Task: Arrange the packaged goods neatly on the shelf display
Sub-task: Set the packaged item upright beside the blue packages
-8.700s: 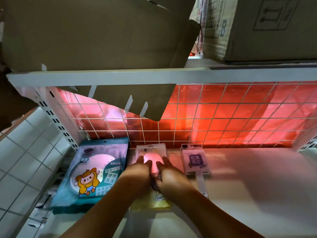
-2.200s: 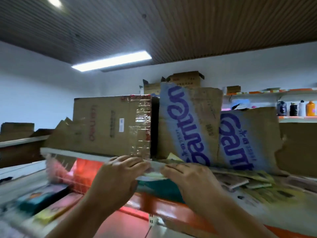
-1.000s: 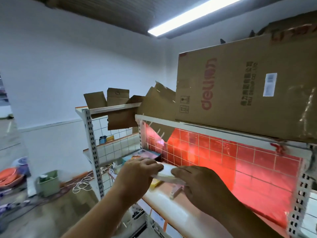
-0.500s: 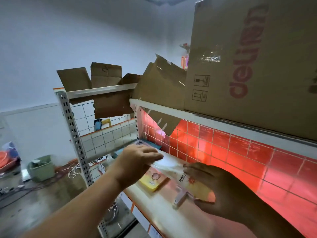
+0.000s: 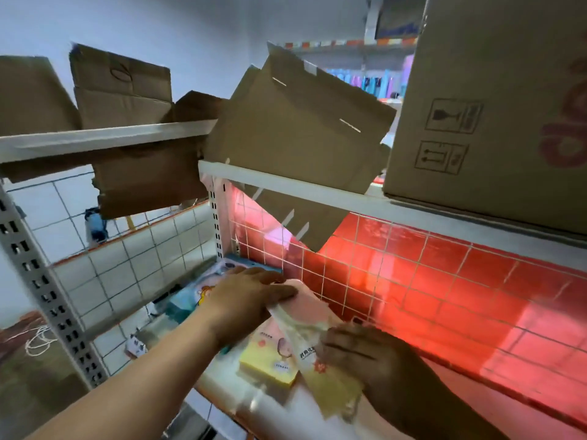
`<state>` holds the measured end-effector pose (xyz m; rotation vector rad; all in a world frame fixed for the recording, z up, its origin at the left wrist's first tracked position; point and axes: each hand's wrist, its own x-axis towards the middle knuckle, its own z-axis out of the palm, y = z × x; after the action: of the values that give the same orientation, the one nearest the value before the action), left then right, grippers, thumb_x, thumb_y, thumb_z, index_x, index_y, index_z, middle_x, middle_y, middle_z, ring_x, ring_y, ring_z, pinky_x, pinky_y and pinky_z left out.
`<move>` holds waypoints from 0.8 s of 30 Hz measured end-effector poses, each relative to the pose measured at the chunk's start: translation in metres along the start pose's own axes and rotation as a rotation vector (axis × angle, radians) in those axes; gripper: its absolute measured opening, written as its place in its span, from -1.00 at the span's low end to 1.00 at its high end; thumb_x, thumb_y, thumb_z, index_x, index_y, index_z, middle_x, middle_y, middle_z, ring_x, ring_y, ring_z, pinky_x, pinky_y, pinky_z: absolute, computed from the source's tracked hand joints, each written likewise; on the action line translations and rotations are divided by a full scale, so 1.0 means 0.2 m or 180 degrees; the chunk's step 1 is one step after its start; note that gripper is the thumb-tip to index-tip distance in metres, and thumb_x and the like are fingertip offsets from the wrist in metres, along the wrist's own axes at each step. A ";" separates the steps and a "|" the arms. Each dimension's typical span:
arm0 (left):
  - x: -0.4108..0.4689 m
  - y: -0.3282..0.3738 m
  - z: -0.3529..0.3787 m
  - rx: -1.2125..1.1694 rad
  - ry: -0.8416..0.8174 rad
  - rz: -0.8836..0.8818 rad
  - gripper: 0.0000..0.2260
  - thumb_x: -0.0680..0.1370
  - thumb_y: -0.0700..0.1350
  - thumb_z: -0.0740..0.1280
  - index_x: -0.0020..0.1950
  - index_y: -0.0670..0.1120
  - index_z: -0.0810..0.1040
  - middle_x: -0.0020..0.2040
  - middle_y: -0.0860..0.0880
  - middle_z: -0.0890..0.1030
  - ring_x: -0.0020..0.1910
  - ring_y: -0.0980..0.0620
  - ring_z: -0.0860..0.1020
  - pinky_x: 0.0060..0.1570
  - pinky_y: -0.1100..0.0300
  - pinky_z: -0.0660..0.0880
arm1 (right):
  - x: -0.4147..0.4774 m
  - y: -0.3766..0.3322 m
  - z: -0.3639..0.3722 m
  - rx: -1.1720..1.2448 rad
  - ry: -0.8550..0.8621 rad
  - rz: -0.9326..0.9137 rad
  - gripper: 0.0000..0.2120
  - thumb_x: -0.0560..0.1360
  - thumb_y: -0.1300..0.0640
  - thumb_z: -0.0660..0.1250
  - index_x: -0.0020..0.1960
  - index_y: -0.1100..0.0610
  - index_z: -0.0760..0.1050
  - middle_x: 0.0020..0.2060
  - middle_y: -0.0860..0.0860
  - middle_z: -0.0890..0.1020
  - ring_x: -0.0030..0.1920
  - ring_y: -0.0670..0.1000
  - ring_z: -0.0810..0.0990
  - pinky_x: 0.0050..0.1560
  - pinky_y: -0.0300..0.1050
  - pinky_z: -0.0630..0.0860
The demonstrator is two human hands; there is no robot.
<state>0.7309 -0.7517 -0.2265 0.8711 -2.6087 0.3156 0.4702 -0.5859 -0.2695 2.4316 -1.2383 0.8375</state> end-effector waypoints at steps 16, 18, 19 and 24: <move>0.24 -0.37 0.57 -0.1077 -0.0567 0.0446 -0.71 0.64 -0.03 0.20 0.24 0.13 0.66 0.10 0.07 0.70 0.09 0.07 0.65 0.12 0.16 0.54 | 0.33 -0.32 0.59 -0.0389 -0.1058 0.1373 -0.42 0.31 0.01 0.64 0.29 -0.11 0.57 0.26 -0.17 0.62 0.25 -0.01 0.61 0.20 -0.14 0.55; 0.27 -0.37 0.61 -0.1187 -0.0608 0.0560 -0.68 0.60 -0.17 0.29 0.26 0.13 0.67 0.09 0.05 0.71 0.06 0.05 0.66 0.13 0.18 0.55 | 0.33 -0.31 0.58 -0.0302 -0.1162 0.1576 -0.38 0.26 0.00 0.67 0.28 -0.12 0.58 0.25 -0.17 0.62 0.26 -0.03 0.60 0.24 -0.18 0.47; 0.29 -0.37 0.62 -0.1135 -0.0575 0.0544 -0.65 0.54 -0.24 0.36 0.22 0.12 0.69 0.00 0.04 0.73 -0.03 0.04 0.68 0.04 0.21 0.57 | 0.32 -0.30 0.58 -0.0315 -0.1181 0.1595 -0.36 0.25 0.01 0.68 0.29 -0.12 0.58 0.26 -0.18 0.61 0.27 -0.04 0.59 0.27 -0.18 0.41; 0.30 -0.41 0.69 -0.1175 -0.0167 0.0885 -0.60 0.18 -0.43 0.61 -0.09 -0.07 0.75 -0.25 -0.02 0.69 -0.32 0.03 0.64 -0.15 0.33 0.53 | 0.33 -0.24 0.61 -0.0300 -0.1306 0.1627 -0.33 0.26 0.02 0.66 0.32 -0.13 0.53 0.28 -0.18 0.59 0.28 -0.04 0.58 0.27 -0.16 0.32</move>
<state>0.6984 -0.8922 -0.3192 0.3981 -2.7121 -0.1197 0.5837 -0.6605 -0.3255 2.3073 -2.0534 0.3758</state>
